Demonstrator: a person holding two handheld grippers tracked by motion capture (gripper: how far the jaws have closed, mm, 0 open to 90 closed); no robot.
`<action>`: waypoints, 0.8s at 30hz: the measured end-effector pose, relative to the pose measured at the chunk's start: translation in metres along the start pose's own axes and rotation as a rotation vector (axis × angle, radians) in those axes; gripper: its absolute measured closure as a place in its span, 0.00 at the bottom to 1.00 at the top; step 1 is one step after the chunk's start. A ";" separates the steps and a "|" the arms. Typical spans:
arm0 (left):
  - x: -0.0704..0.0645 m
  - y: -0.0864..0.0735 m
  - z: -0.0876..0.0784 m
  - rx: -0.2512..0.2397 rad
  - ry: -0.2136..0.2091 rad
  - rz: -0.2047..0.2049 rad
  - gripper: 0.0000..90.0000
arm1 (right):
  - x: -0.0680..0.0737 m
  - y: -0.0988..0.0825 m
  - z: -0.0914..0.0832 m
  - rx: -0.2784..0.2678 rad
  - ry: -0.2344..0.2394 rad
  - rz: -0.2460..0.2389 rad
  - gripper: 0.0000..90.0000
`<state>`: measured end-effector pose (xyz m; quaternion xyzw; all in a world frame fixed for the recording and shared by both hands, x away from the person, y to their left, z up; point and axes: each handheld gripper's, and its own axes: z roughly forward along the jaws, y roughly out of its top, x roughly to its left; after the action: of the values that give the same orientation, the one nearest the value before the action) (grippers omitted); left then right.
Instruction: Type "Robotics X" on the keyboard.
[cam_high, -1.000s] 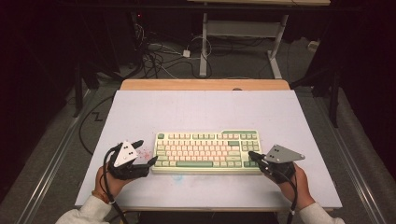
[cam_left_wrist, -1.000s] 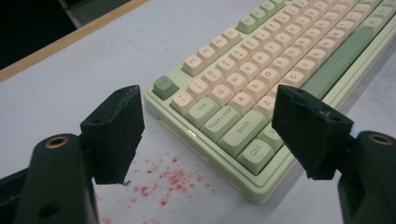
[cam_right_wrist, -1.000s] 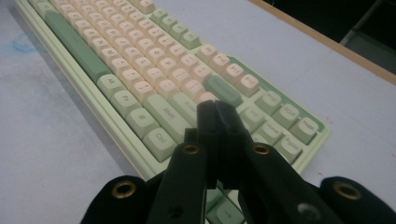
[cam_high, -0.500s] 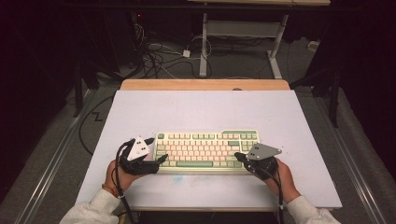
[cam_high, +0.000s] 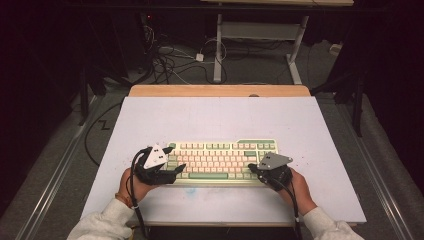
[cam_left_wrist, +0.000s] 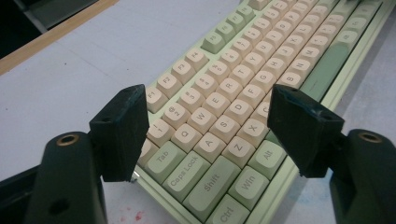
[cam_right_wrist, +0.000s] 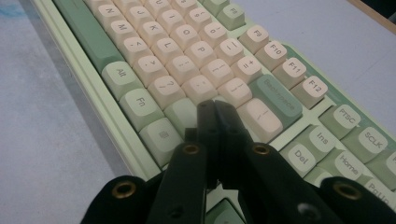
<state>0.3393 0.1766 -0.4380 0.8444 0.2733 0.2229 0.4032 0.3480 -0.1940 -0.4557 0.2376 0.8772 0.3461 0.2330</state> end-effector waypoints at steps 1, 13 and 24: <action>0.000 0.001 0.000 -0.001 0.000 -0.001 0.31 | 0.001 0.000 0.000 0.005 0.002 0.002 1.00; 0.000 0.010 0.007 0.022 -0.043 0.014 0.63 | 0.002 -0.002 0.002 0.004 0.001 0.002 1.00; 0.000 0.022 0.023 0.069 -0.128 0.023 0.96 | 0.002 -0.002 0.002 0.000 -0.003 0.001 1.00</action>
<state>0.3592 0.1517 -0.4337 0.8734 0.2449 0.1634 0.3880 0.3473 -0.1931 -0.4590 0.2386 0.8768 0.3457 0.2339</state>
